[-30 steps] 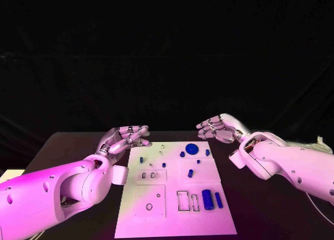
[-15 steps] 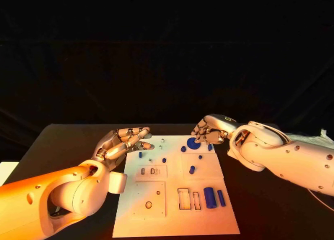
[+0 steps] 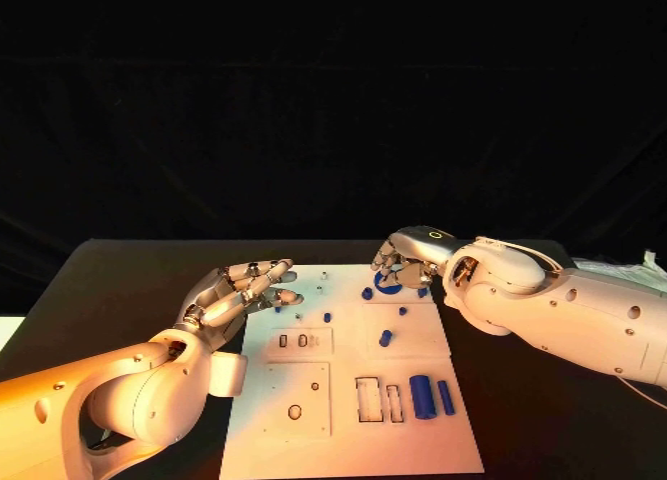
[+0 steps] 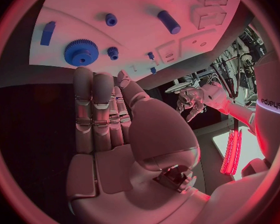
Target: Assemble the parts on the task board
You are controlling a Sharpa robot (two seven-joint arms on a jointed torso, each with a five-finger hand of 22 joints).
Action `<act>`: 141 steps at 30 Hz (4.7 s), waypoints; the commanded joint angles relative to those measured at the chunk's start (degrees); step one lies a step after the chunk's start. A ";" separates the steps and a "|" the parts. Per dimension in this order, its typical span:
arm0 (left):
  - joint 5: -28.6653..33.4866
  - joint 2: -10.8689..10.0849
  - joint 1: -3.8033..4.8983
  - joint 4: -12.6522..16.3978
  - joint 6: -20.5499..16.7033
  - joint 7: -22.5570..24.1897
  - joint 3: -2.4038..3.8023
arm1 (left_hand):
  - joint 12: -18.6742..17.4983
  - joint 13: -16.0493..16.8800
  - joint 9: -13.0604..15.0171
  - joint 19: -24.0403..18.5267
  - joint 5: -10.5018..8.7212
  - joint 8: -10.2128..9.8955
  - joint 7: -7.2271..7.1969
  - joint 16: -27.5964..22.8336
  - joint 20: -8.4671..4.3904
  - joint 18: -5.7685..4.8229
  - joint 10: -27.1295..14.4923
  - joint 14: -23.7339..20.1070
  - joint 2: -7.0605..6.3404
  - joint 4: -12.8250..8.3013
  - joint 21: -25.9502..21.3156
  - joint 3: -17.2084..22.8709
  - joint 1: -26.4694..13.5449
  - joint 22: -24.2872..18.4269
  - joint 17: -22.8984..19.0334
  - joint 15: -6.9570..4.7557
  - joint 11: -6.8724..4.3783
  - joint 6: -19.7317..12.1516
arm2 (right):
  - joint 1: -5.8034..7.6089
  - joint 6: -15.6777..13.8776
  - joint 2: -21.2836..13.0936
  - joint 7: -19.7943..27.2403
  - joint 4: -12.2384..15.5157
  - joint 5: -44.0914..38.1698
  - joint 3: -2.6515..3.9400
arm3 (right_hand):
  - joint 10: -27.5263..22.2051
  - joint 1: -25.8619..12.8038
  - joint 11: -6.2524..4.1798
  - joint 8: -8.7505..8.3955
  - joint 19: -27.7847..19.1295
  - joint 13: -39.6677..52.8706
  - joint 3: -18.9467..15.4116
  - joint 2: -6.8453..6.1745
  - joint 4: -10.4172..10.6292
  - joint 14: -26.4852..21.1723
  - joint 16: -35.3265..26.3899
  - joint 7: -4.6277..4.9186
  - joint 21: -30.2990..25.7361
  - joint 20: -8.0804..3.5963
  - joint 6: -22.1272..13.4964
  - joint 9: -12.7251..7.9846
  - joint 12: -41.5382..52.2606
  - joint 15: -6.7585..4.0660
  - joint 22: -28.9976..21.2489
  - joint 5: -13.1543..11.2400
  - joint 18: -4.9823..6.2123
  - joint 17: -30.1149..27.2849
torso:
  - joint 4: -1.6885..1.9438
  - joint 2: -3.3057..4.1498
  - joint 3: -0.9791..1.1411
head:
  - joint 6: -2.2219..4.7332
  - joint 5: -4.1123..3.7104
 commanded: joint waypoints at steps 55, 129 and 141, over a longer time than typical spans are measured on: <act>0.97 -0.09 0.59 0.14 1.19 -1.26 0.11 | -0.65 0.06 -0.03 -0.23 -0.23 -0.70 0.40 -0.29 0.11 0.61 -0.22 -0.49 0.56 -0.30 -0.30 0.21 -0.39 -0.17 0.56 0.07 0.40 -0.28 | 0.31 8.47 3.34 -1.89 -1.51 -8.10 0.00 | -1.27 -1.30 0.37 -0.08 4.89 0.02 13.90 -5.94 8.49 1.95 24.17 0.17 20.37 1.00 0.77 0.33 -0.07 0.62 25.40 -0.57 -3.87 23.24 | 0.94 4.30 -0.54 | 0.76 -0.19; 1.58 0.06 1.41 -0.01 1.75 -2.85 0.12 | -1.25 0.02 -0.04 -0.37 -0.33 -1.47 0.80 -0.54 0.37 0.56 -1.25 -0.96 0.51 -0.54 -0.57 0.02 -1.32 -0.45 1.34 0.40 0.82 -0.89 | 1.73 -1.51 14.25 -6.30 -9.60 -8.43 0.01 | 1.18 -1.21 -0.11 -0.23 5.24 0.02 17.73 -6.65 14.86 1.96 26.43 -0.12 22.27 0.59 3.01 1.36 -0.25 0.22 27.86 -2.33 -4.21 24.80 | 1.98 5.81 -1.06 | 2.52 0.57; 1.58 -0.01 1.42 -0.14 1.42 -2.93 0.12 | -1.25 0.04 -0.01 -0.54 -0.29 -1.54 0.82 -0.74 0.45 0.58 -1.35 -1.27 0.74 -0.80 -0.73 0.16 -1.19 -0.57 1.48 0.47 0.84 -0.90 | 1.86 -2.70 14.01 -7.67 -9.47 -7.98 0.00 | -11.68 -0.54 3.58 -0.37 0.27 -0.06 7.69 -12.54 21.47 0.44 23.51 3.49 15.98 3.29 -10.66 -0.29 -0.01 3.07 17.65 -2.33 -2.28 19.93 | 1.95 5.82 -1.08 | 2.79 0.29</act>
